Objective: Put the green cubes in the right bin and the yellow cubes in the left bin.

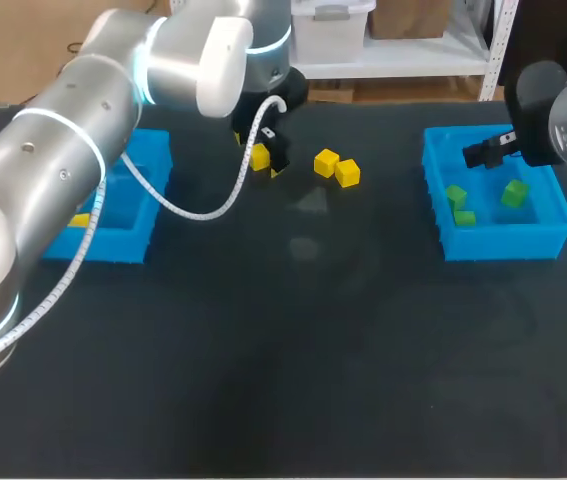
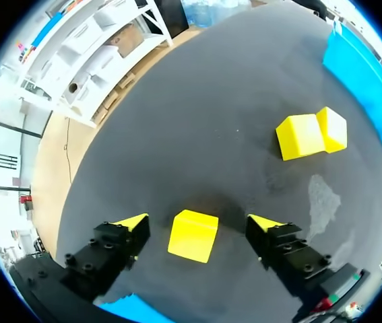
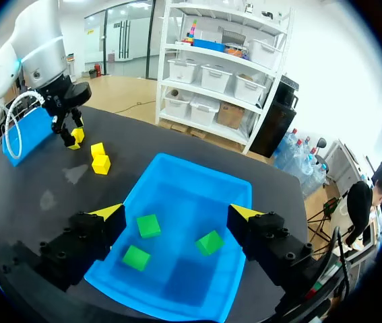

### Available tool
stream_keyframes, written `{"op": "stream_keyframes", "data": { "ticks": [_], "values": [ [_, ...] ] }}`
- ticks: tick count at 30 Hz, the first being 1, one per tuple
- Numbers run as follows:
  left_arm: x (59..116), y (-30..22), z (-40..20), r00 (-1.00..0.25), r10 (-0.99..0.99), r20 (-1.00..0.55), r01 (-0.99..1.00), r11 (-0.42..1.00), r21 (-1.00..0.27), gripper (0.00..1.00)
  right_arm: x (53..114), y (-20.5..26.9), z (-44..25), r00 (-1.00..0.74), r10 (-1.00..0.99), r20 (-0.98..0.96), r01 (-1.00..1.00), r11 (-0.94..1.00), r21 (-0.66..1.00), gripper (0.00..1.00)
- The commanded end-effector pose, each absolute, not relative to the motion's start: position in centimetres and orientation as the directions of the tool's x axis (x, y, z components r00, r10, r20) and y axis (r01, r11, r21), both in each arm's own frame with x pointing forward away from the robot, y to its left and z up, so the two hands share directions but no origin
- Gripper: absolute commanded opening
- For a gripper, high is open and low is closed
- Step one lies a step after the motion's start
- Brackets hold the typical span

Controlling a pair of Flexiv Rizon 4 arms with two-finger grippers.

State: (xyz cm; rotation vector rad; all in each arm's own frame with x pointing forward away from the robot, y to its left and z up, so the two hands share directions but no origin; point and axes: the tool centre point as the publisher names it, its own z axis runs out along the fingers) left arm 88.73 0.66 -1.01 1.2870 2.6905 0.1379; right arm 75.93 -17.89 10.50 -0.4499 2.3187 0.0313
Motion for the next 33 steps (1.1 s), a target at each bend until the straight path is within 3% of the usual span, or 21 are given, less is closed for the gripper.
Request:
{"op": "stream_keyframes", "data": {
  "ticks": [1, 12, 17, 26, 33],
  "values": [
    [90.1, 0.3, -1.2, -0.636, 0.765, 0.105, 0.771, 0.622, 0.139, 0.0, 75.9, -17.9, 10.3, -0.644, -0.309, -0.7, -0.328, 0.938, -0.112, 1.0],
    [89.6, 0.9, -1.0, -0.627, 0.767, 0.138, 0.777, 0.604, 0.175, 0.0, 75.9, -17.9, 10.3, -0.644, -0.309, -0.7, -0.328, 0.938, -0.112, 1.0],
    [89.2, 2.5, 2.4, -0.677, 0.736, 0.02, 0.719, 0.655, 0.234, 0.0, 75.9, -17.9, 10.3, -0.644, -0.309, -0.7, -0.328, 0.938, -0.112, 1.0],
    [86.7, 10.5, 9.0, -0.805, 0.556, -0.208, 0.508, 0.826, 0.243, 0.0, 75.9, -17.9, 10.3, -0.644, -0.309, -0.7, -0.328, 0.938, -0.112, 1.0],
    [83.9, 18.0, 10.4, -0.879, 0.408, -0.248, 0.343, 0.901, 0.265, 0.0, 75.9, -17.9, 10.3, -0.644, -0.309, -0.7, -0.328, 0.938, -0.112, 1.0]
  ]
}}
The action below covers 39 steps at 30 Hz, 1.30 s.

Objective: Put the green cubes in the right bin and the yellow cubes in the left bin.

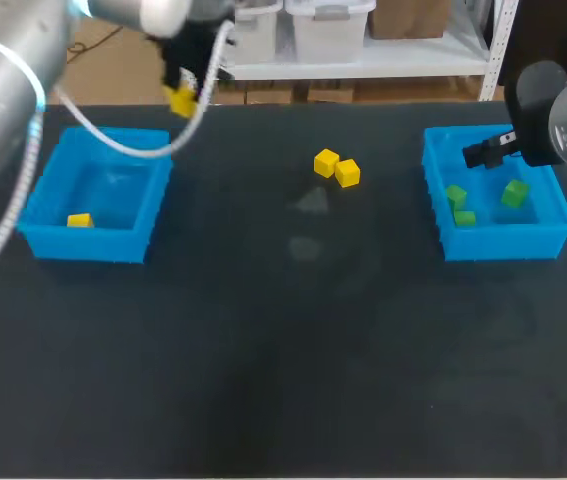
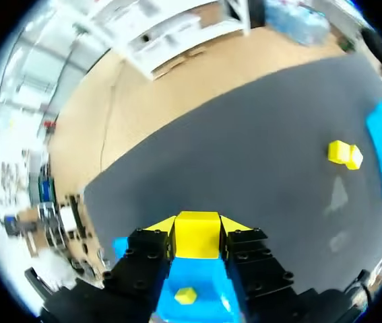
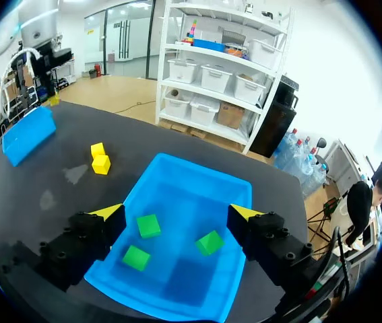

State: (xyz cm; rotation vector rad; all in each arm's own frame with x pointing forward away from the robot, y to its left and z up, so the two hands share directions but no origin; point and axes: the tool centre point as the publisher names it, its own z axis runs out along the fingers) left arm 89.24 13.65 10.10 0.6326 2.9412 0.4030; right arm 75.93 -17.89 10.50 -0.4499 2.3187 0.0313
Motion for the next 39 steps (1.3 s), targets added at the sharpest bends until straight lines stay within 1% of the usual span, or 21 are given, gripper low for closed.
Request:
{"op": "stream_keyframes", "data": {
  "ticks": [1, 6, 9, 19, 20, 21, 22, 23, 29, 34, 39],
  "values": [
    [83.5, 18.9, 10.3, -0.887, 0.392, -0.246, 0.327, 0.907, 0.266, 0.0, 75.9, -17.9, 10.3, -0.644, -0.309, -0.7, -0.328, 0.938, -0.112, 1.0],
    [81.2, 21.9, 9.3, -0.916, 0.335, -0.221, 0.277, 0.926, 0.256, 0.0, 75.9, -17.9, 10.3, -0.644, -0.309, -0.7, -0.328, 0.938, -0.112, 1.0],
    [80.1, 22.8, 8.8, -0.925, 0.319, -0.206, 0.265, 0.932, 0.249, 0.0, 75.9, -17.9, 10.3, -0.644, -0.309, -0.7, -0.328, 0.938, -0.112, 1.0],
    [78.0, 24.1, 6.4, -0.952, 0.253, -0.172, 0.22, 0.957, 0.191, 0.0, 75.9, -17.9, 10.3, -0.644, -0.309, -0.7, -0.328, 0.938, -0.112, 1.0],
    [77.8, 24.2, 6.2, -0.956, 0.239, -0.171, 0.209, 0.962, 0.176, 0.22, 75.9, -17.9, 10.3, -0.644, -0.309, -0.7, -0.328, 0.938, -0.112, 1.0],
    [77.6, 24.2, 6.2, -0.957, 0.232, -0.172, 0.203, 0.964, 0.169, 0.37, 75.9, -17.9, 10.3, -0.644, -0.309, -0.7, -0.328, 0.938, -0.112, 1.0],
    [77.5, 24.2, 6.2, -0.956, 0.232, -0.178, 0.204, 0.965, 0.162, 0.67, 75.9, -17.9, 10.3, -0.644, -0.309, -0.7, -0.328, 0.938, -0.112, 1.0],
    [77.4, 23.9, 6.3, -0.955, 0.231, -0.186, 0.204, 0.967, 0.154, 1.0, 75.9, -17.9, 10.3, -0.644, -0.309, -0.7, -0.328, 0.938, -0.112, 1.0],
    [78.2, 20.7, 7.8, -0.925, 0.311, -0.22, 0.283, 0.948, 0.148, 1.0, 75.9, -17.9, 10.3, -0.644, -0.309, -0.7, -0.328, 0.938, -0.112, 1.0],
    [79.8, 15.1, 9.9, -0.842, 0.475, -0.255, 0.446, 0.88, 0.163, 1.0, 75.9, -17.9, 10.3, -0.644, -0.309, -0.7, -0.328, 0.938, -0.112, 1.0],
    [81.5, 9.0, 10.1, -0.752, 0.618, -0.229, 0.598, 0.786, 0.158, 1.0, 75.9, -17.9, 10.3, -0.644, -0.309, -0.7, -0.328, 0.938, -0.112, 1.0]
  ]
}}
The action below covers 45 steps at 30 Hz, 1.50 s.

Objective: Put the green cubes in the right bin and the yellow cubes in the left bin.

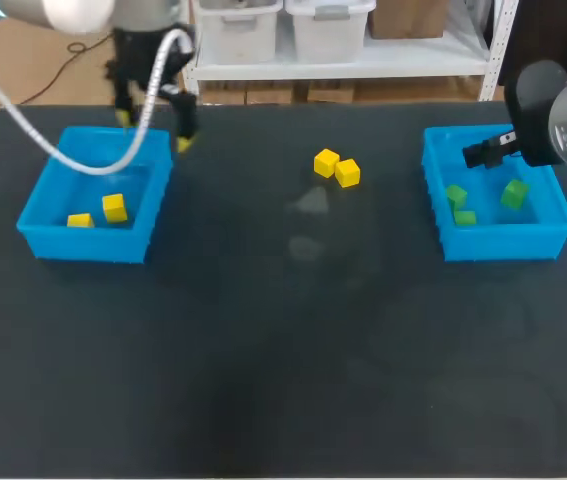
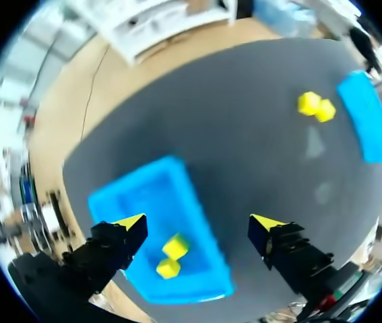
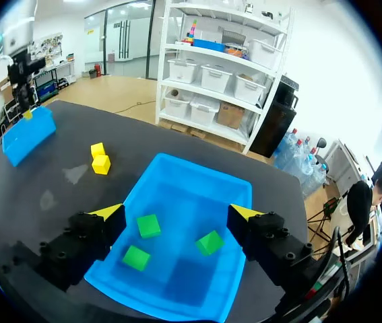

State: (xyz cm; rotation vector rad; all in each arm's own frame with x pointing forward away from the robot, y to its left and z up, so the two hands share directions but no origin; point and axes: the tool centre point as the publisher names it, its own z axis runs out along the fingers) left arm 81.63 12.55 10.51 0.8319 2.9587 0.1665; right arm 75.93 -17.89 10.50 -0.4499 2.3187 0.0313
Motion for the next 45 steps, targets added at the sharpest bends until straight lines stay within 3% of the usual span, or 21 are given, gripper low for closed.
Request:
{"op": "stream_keyframes", "data": {
  "ticks": [1, 13, 28, 36, 45],
  "values": [
    [81.9, 7.7, 10.0, -0.735, 0.642, -0.217, 0.624, 0.766, 0.155, 1.0, 75.9, -17.9, 10.3, -0.644, -0.309, -0.7, -0.328, 0.938, -0.112, 1.0],
    [84.5, -3.2, 6.7, -0.579, 0.803, -0.145, 0.792, 0.595, 0.135, 1.0, 75.9, -17.9, 10.3, -0.644, -0.309, -0.7, -0.328, 0.938, -0.112, 1.0],
    [86.6, -8.0, 4.2, -0.403, 0.914, -0.032, 0.898, 0.402, 0.177, 1.0, 75.9, -17.9, 10.3, -0.644, -0.309, -0.7, -0.328, 0.938, -0.112, 1.0],
    [88.1, -9.2, 4.4, -0.397, 0.918, 0.013, 0.909, 0.391, 0.143, 1.0, 75.9, -17.9, 10.3, -0.644, -0.309, -0.7, -0.328, 0.938, -0.112, 1.0],
    [88.2, -9.7, 3.3, -0.511, 0.857, 0.06, 0.857, 0.504, 0.104, 1.0, 75.9, -17.9, 10.3, -0.644, -0.309, -0.7, -0.328, 0.938, -0.112, 1.0]
  ]
}}
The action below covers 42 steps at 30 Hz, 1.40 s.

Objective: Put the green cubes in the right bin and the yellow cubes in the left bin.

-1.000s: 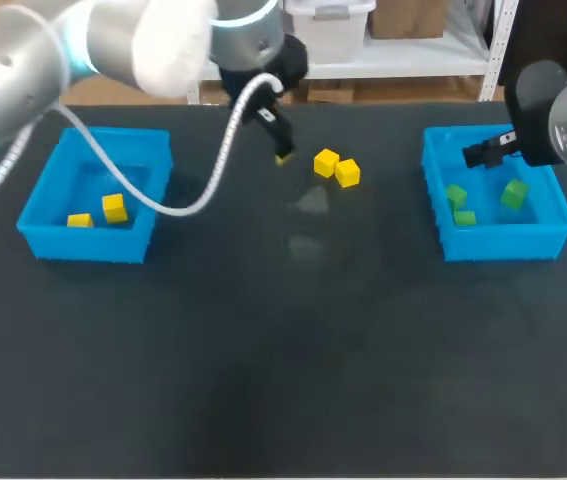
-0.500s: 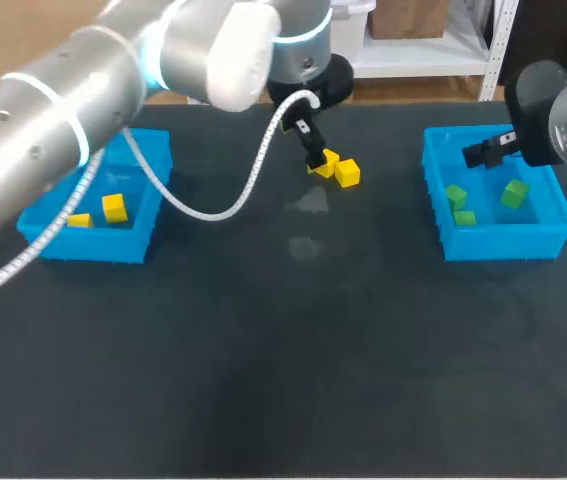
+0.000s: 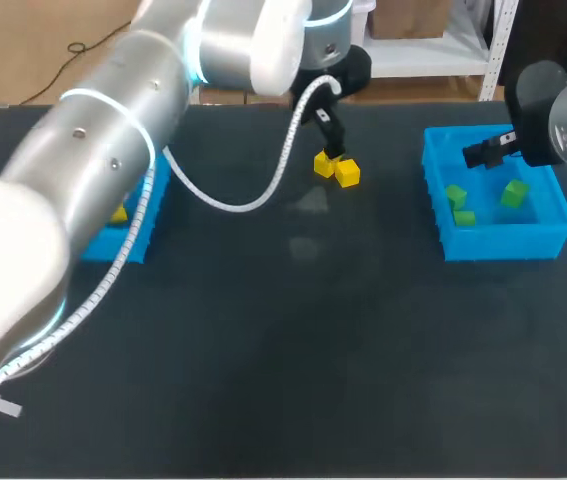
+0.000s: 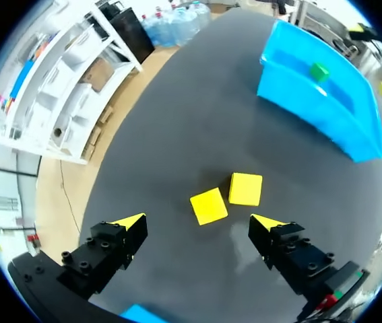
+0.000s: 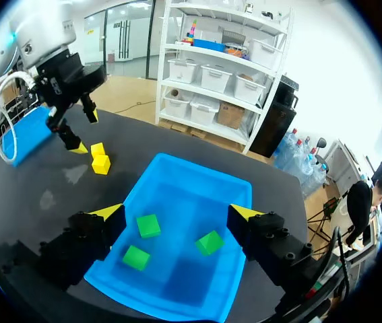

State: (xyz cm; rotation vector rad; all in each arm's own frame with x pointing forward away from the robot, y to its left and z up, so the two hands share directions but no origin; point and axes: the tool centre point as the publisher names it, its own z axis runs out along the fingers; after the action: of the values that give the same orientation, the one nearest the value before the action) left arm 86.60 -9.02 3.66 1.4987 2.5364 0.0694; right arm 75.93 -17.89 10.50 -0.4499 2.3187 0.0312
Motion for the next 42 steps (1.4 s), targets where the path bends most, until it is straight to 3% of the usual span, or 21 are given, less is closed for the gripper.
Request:
{"op": "stream_keyframes", "data": {
  "ticks": [1, 41, 42],
  "values": [
    [88.2, -9.8, 3.2, -0.521, 0.851, 0.062, 0.852, 0.514, 0.101, 1.0, 75.9, -17.9, 10.3, -0.644, -0.309, -0.7, -0.328, 0.938, -0.112, 1.0],
    [89.8, -10.6, -0.5, -0.594, 0.798, 0.101, 0.804, 0.588, 0.089, 1.0, 75.9, -17.9, 10.3, -0.644, -0.309, -0.7, -0.328, 0.938, -0.112, 1.0],
    [89.8, -10.7, -0.5, -0.595, 0.798, 0.1, 0.804, 0.588, 0.09, 0.59, 75.9, -17.9, 10.3, -0.644, -0.309, -0.7, -0.328, 0.938, -0.112, 1.0]
  ]
}}
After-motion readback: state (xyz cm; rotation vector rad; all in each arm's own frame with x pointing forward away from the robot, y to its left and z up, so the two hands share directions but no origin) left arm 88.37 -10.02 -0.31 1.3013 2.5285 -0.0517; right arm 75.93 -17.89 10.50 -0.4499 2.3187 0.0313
